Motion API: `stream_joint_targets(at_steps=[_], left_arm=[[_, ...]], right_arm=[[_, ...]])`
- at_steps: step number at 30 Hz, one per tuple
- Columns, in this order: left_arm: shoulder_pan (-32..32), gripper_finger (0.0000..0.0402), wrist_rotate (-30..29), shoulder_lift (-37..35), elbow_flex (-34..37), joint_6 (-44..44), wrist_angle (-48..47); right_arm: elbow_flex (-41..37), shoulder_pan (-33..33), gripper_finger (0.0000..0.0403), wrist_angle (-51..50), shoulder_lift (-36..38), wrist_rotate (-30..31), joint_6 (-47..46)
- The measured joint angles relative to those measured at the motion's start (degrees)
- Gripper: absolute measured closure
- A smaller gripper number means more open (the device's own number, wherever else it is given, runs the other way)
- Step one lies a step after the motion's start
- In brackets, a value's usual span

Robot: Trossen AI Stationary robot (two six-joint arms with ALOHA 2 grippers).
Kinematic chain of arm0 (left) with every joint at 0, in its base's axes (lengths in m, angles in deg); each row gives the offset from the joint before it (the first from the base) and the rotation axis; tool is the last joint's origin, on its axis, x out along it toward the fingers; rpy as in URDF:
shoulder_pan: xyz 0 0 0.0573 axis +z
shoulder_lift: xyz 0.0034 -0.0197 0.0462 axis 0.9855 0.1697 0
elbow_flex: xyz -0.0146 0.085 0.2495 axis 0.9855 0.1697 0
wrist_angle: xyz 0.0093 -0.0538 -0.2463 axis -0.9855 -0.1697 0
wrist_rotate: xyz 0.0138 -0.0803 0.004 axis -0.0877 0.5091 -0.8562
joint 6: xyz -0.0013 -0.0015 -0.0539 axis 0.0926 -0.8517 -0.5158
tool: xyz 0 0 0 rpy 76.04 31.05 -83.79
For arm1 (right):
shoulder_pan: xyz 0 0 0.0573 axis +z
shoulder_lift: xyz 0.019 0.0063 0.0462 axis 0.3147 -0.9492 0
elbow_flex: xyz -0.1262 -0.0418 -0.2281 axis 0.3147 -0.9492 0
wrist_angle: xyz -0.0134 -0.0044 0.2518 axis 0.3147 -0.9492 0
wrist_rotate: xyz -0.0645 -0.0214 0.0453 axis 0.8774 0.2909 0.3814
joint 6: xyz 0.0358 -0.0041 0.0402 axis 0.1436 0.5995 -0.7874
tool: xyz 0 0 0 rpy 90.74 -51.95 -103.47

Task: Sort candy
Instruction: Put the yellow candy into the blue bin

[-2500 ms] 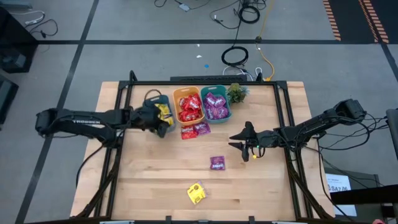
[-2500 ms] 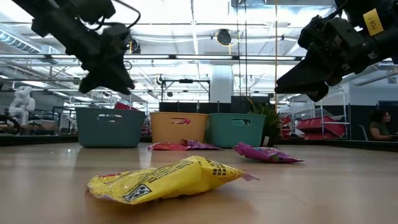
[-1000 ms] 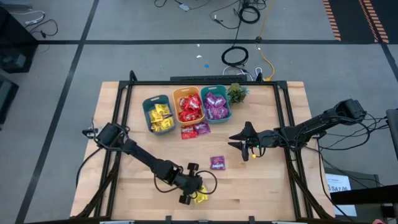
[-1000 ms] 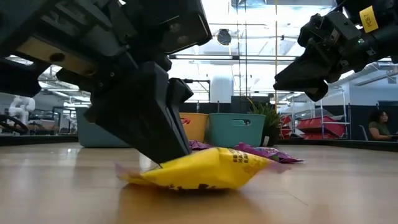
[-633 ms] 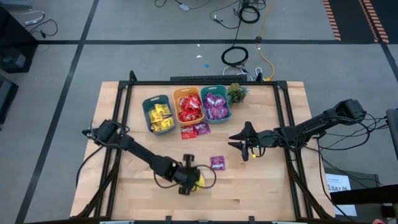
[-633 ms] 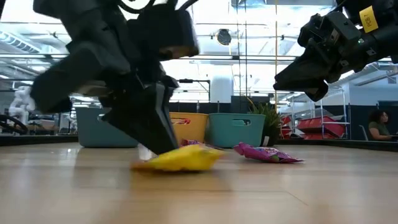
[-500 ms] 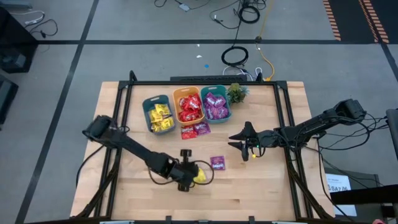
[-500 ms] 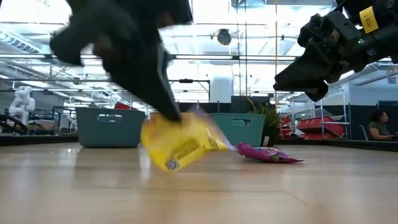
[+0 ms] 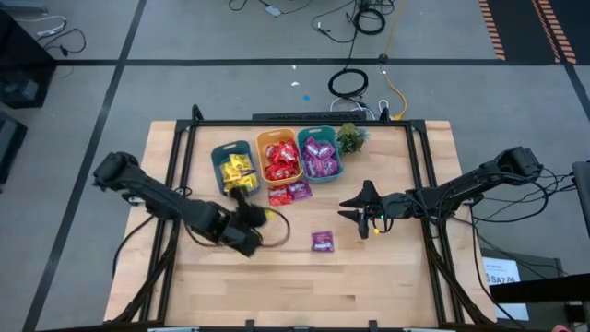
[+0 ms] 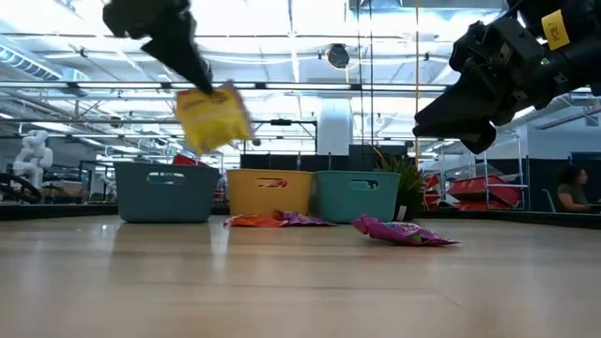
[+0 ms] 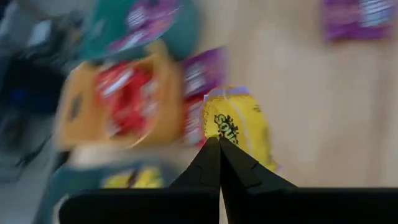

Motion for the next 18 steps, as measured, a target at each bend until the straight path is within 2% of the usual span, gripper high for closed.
stream_joint_targets(at_steps=[5, 8, 13, 18], left_arm=[[3.64, 0.0401, -5.26, -10.18, 5.16, -10.04, -10.84], [7.04, 0.0401, -7.73, -18.52, 10.2, -14.79, -12.78], [14.15, 0.0401, -7.58, -31.63, 19.15, -15.91, -8.63], [19.93, 0.0393, -5.65, -38.25, 26.48, -15.85, 1.9]], right_arm=[[0.0, 0.01, 0.0275, 1.07, 0.0, 0.0, -0.03], [0.0, 0.01, 0.0275, 1.12, 0.0, 0.0, -0.03], [0.0, 0.0, 0.0275, 1.16, 0.0, 0.0, 0.16], [0.0, 0.0, 0.0275, 1.37, 0.0, 0.02, 1.4]])
